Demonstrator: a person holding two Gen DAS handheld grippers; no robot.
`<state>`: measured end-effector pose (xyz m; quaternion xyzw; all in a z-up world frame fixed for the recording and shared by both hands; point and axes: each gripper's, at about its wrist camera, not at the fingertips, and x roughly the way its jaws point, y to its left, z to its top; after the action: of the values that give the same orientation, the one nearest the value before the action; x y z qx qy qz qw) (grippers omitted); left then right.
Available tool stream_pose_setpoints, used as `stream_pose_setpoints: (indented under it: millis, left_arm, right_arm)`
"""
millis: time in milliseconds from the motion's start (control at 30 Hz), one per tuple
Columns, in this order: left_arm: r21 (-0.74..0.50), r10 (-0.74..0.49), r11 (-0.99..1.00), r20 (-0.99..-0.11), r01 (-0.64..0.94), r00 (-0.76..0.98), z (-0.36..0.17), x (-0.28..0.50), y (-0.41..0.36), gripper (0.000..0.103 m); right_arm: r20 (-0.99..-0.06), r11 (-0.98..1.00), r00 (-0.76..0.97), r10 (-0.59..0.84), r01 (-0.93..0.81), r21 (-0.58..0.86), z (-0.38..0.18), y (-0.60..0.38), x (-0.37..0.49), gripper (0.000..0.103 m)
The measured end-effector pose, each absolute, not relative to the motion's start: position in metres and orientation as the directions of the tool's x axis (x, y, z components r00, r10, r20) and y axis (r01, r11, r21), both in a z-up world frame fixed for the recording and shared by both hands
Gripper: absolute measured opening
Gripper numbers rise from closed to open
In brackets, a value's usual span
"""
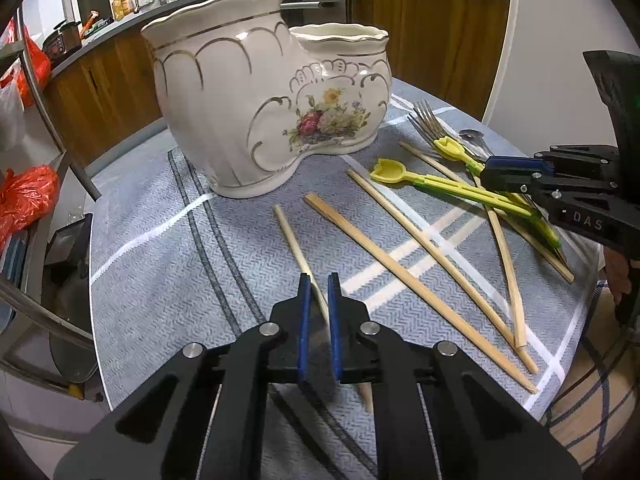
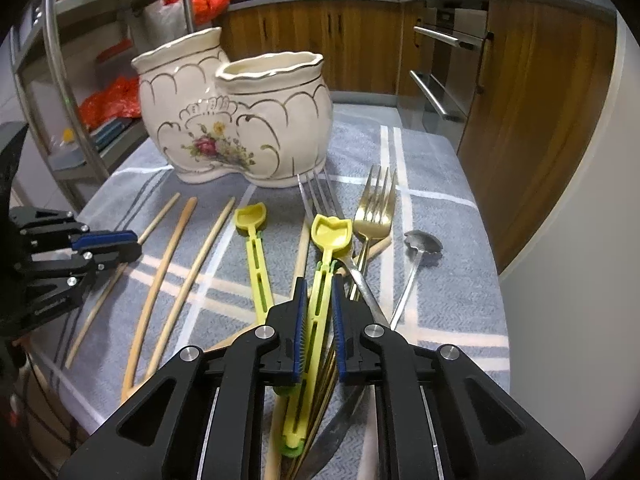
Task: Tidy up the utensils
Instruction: 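Grasp a wooden chopstick with the left tool while the right tool grasps a yellow spoon, then drop the chopstick in the tall cup with left while right drops spoon in short cup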
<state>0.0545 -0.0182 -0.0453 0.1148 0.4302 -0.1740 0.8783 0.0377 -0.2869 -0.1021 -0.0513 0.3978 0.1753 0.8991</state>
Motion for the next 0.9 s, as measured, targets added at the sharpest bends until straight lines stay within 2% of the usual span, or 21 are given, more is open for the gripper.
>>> stream_pose_setpoints:
  millis: [200,333,667,900]
  left_arm:
    - [0.043,-0.240,0.904,-0.772,0.425,0.588,-0.043,0.048,-0.008,0.004]
    - [0.026,-0.292,0.895,-0.721,0.445,0.629,-0.029,0.038,-0.002,0.004]
    - [-0.019,-0.422,0.879,-0.499,0.477,0.757,0.037,0.029,0.012,0.004]
    - [-0.070,-0.454,0.887,-0.310,0.456,0.835,0.104,0.076,0.012,0.004]
  right_arm:
    - [-0.688,0.922,0.650,0.321,-0.381,0.071,-0.092,-0.289,0.031,0.010]
    - [-0.617,0.910,0.694,0.371,-0.403,0.094,-0.075,-0.290,0.023,0.010]
    - [-0.406,0.888,0.798,0.445,-0.450,0.089,-0.016,-0.277,0.033,0.010]
    - [-0.295,0.849,0.798,0.525,-0.470,0.242,0.013,-0.268,0.095,0.010]
